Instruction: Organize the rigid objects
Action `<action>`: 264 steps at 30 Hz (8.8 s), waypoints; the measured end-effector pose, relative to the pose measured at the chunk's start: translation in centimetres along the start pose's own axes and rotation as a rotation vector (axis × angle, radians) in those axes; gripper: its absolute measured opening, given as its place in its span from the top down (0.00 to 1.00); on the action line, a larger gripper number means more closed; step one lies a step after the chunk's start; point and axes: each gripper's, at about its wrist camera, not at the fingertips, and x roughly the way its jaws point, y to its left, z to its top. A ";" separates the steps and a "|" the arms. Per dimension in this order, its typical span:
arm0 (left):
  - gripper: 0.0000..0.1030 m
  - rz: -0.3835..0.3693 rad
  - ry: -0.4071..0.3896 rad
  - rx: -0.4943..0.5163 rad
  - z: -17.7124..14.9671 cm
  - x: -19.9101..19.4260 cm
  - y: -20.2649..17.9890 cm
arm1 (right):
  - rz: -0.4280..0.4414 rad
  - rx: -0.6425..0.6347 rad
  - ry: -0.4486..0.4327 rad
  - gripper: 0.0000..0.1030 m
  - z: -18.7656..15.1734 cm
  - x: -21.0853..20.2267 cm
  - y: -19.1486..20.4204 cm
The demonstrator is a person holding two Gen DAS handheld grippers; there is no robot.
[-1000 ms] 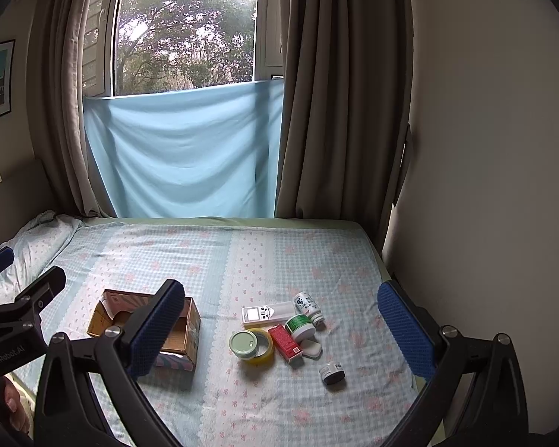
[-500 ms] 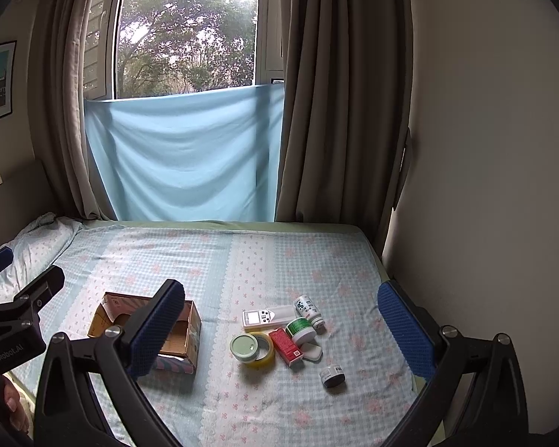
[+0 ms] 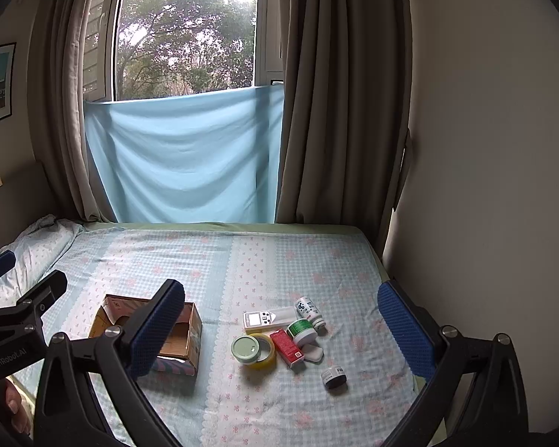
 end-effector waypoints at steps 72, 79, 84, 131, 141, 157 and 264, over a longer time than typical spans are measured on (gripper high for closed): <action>0.00 -0.106 0.574 -0.032 -21.0 34.9 -14.8 | 0.187 -0.118 0.595 0.00 -15.4 37.2 -10.2; 0.00 -0.055 0.633 -0.087 -24.0 40.1 -14.6 | 0.299 -0.140 0.672 0.00 -17.8 44.2 -9.3; 0.00 -0.042 0.672 -0.085 -25.4 42.5 -14.1 | 0.348 -0.126 0.729 0.00 -19.0 47.8 -8.7; 0.34 -0.140 0.536 -0.101 -13.2 34.5 -9.0 | 0.402 0.056 0.649 0.33 -12.5 37.8 -7.7; 0.34 -0.109 0.485 -0.110 -8.2 30.2 1.2 | 0.412 0.034 0.574 0.33 -6.5 30.8 0.8; 0.34 -0.061 0.511 -0.054 -8.6 31.2 23.3 | 0.396 -0.014 0.629 0.33 -5.2 28.1 23.0; 0.00 -0.241 0.646 0.149 -23.2 34.6 -12.6 | 0.238 -0.337 0.622 0.01 -15.0 32.8 -6.0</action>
